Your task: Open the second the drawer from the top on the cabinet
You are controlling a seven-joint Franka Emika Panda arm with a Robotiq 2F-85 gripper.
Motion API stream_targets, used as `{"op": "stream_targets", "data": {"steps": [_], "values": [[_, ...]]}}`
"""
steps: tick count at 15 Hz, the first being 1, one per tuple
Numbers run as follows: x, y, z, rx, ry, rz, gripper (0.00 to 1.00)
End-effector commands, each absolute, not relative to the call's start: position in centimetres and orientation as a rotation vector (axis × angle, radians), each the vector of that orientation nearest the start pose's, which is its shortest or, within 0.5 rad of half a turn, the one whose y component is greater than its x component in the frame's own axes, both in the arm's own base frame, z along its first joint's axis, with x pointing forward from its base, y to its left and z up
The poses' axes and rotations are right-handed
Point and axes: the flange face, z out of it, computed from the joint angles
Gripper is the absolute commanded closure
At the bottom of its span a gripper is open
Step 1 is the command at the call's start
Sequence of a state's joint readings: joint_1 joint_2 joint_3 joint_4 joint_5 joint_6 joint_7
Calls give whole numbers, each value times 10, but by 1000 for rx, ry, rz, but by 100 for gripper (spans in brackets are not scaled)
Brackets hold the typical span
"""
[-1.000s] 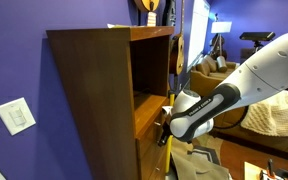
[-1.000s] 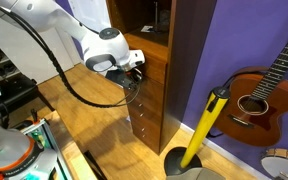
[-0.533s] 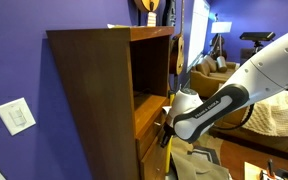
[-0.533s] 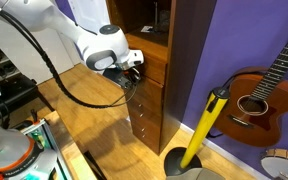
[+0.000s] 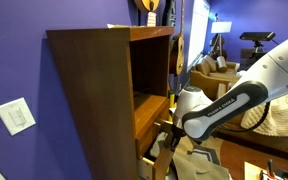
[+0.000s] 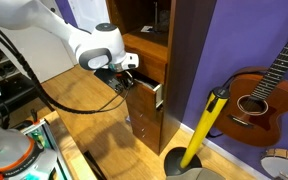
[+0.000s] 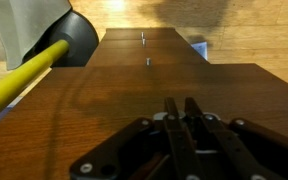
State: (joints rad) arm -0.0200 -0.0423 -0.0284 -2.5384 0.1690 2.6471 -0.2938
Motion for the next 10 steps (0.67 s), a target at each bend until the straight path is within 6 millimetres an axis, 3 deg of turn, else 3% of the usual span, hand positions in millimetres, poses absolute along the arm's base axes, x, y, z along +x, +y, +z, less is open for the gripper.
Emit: {"op": "stream_targets", "data": {"steps": [1, 10], "values": [[430, -11, 297, -3076, -107, -130, 96], [390, -10, 293, -3100, -15, 53, 96]]}}
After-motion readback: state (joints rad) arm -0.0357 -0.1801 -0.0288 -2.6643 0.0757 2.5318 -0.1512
